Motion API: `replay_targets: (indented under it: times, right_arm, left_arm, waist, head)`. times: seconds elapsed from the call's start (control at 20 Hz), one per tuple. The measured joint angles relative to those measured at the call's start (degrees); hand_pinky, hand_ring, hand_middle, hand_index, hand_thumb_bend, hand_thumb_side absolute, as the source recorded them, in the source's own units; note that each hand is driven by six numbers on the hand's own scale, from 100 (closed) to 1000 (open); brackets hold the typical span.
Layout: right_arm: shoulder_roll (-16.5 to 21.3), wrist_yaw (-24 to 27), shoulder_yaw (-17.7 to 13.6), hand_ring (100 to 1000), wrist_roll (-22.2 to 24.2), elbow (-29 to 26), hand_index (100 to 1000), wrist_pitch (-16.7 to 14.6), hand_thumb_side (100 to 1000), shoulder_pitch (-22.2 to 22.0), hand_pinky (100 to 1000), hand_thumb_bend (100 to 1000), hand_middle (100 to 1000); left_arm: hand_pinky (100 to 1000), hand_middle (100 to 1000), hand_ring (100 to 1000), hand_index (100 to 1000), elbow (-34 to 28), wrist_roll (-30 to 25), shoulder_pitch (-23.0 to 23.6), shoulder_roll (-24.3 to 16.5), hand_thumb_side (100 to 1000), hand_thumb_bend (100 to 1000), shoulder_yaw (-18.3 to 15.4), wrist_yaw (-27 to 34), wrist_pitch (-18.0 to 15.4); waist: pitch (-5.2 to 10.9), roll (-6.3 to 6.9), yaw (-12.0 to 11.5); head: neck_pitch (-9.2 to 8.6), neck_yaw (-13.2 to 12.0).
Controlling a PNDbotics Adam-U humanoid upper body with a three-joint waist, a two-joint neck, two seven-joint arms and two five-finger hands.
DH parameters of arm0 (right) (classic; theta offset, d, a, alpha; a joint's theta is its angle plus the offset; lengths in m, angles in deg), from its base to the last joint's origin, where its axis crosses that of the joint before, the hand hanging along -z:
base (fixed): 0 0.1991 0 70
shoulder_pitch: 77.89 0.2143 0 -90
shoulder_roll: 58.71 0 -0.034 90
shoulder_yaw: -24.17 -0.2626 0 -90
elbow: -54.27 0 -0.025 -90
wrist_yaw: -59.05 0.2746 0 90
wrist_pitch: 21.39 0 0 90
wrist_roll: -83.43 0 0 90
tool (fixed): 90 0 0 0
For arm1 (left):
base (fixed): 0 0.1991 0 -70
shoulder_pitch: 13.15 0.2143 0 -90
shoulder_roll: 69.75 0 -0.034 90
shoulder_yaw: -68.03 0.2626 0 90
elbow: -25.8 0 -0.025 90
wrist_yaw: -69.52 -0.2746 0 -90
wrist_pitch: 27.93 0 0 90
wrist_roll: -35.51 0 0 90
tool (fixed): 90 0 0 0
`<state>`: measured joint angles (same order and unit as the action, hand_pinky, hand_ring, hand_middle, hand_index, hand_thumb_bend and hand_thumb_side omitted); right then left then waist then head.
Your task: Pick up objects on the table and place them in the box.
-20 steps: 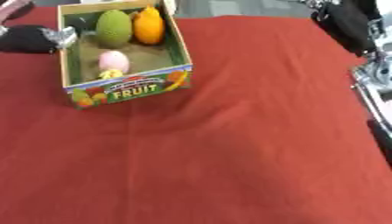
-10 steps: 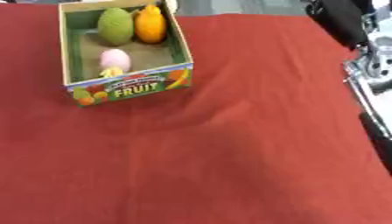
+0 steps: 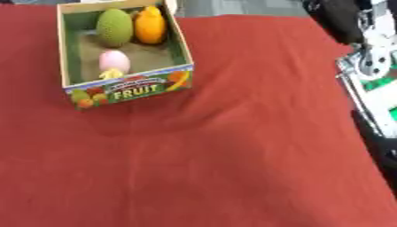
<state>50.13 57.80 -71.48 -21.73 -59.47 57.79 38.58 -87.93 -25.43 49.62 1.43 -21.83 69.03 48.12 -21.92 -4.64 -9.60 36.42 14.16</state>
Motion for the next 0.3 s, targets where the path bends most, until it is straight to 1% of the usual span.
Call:
replay_targets:
  times: [0.2,0.25,0.3]
  right_arm:
    - [-2.7,-1.7,-0.7,805,-0.4,0.0,825,-2.6,560,1.1,862,100,692]
    - [-3.4,-2.1,-0.9,806,-0.3,0.0,825,-3.2,558,1.3,860,100,695]
    - [-4.0,-2.5,-1.1,808,-0.1,0.0,825,-3.9,556,1.4,858,100,699]
  left_arm:
    - [805,770,803,871,0.0,1.0,1.2,3.3,791,100,-1.1,0.6,-1.5]
    - [808,783,819,875,0.0,0.9,1.2,3.9,741,117,-1.2,0.7,-2.0]
    - [808,785,820,877,0.0,0.6,1.2,4.4,718,142,-1.5,0.8,-2.7]
  waist:
    - [0.00,0.00,0.0]
    - [0.00,0.00,0.0]
    - [0.00,0.00,0.1]
  head:
    - [-0.28,-0.1]
    - [-0.28,-0.2]
    - [-0.28,-0.2]
